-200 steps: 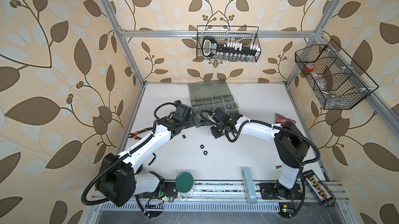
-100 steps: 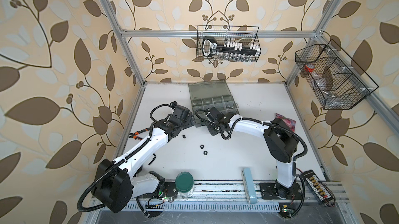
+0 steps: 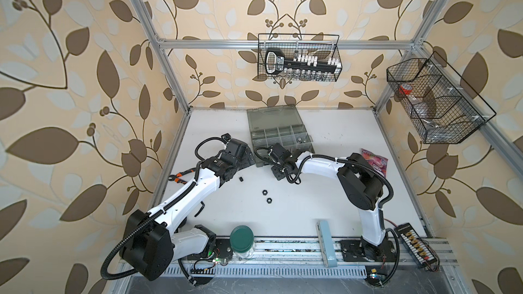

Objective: Sort the screws and nuts into containers
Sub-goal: Pick up the screw from the center of the table.

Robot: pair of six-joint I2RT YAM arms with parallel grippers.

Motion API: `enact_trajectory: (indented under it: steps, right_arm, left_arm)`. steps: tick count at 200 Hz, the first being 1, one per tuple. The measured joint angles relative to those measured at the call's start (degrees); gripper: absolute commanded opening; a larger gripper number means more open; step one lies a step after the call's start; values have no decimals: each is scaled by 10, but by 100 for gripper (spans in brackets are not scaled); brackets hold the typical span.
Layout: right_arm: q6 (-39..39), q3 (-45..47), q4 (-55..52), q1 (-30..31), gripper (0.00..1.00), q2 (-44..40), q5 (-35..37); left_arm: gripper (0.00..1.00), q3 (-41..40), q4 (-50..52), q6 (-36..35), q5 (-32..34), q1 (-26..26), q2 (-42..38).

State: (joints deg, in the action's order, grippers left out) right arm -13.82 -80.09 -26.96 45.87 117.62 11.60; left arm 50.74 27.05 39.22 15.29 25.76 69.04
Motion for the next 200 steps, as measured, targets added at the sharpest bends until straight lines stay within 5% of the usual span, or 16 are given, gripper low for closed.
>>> enact_trajectory:
  steps: [200]
  right_arm:
    - [21,-51,11,4,29,40,-2]
  left_arm:
    - [99,-3,0,0,-1,-4,0]
